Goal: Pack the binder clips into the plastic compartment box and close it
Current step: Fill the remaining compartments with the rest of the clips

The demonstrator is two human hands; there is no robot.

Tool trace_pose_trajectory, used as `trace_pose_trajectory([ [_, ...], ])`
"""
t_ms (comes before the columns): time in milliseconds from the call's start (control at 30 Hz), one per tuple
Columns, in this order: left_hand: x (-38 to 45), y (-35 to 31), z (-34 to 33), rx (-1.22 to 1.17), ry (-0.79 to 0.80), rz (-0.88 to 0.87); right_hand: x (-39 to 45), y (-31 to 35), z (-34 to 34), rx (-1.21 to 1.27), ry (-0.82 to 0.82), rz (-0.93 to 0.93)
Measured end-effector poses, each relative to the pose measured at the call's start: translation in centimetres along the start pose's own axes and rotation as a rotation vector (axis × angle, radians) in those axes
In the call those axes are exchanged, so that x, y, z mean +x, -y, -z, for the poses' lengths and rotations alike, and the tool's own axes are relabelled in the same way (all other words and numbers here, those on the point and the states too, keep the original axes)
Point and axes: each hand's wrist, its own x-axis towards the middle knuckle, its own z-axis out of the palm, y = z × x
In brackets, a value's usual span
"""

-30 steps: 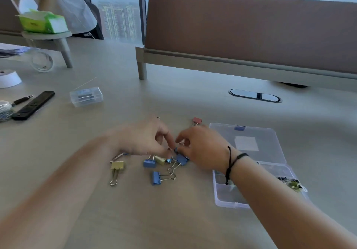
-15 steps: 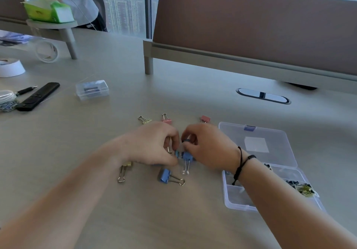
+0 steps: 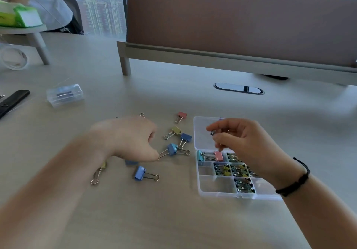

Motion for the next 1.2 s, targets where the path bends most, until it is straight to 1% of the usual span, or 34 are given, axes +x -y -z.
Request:
trace_pose_trajectory([
  [67, -0.1, -0.7, 0.8, 0.002, 0.042, 0.008, -0.5, -0.3, 0.8, 0.005, -0.02, -0.001],
  [133, -0.2, -1.7, 1.4, -0.095, 0.034, -0.028, -0.7, -0.8, 1.2, 0.008, -0.023, -0.004],
  [267, 0.4, -4.3, 1.0, -0.339, -0.009, -0.228, -1.1, -1.4, 0.6, -0.094, 0.055, 0.007],
  [333, 1.1, -5.5, 0.6, -0.388, -0.023, -0.277, -1.3, -1.5, 0.4, -0.14, 0.097, 0.03],
  [400, 1.7, -6.3, 0.4, -0.377, -0.023, -0.3, -1.5, -1.6, 0.3, -0.182, 0.109, 0.049],
  [500, 2.2, -7.0, 0.0, -0.394, 0.029, -0.311, -1.6, -1.7, 0.4, -0.237, 0.082, 0.076],
  [567, 2.4, -7.1, -0.7, -0.484, 0.06, -0.29, -1.6, -1.7, 0.4, -0.191, 0.053, 0.068],
  [633, 2.4, -6.9, -1.6, -0.578, 0.057, -0.291, -1.5, -1.8, 0.2, -0.153, 0.031, 0.062],
  [800, 2.4, -6.9, -2.4, -0.517, 0.023, -0.344, -1.8, -1.8, -0.5, -0.181, 0.038, 0.076],
  [967, 2.3, -6.6, -2.5, -0.545, 0.008, -0.395, -1.7, -1.7, 0.2, -0.204, 0.012, 0.061],
  [1067, 2.2, -6.4, -2.9, -0.565, -0.006, -0.426, -1.7, -1.7, 0.7, -0.231, 0.03, 0.049],
  [1200, 1.9, -6.3, -2.9, -0.621, -0.102, -0.442, -1.7, -1.7, 1.1, -0.296, 0.035, 0.057],
])
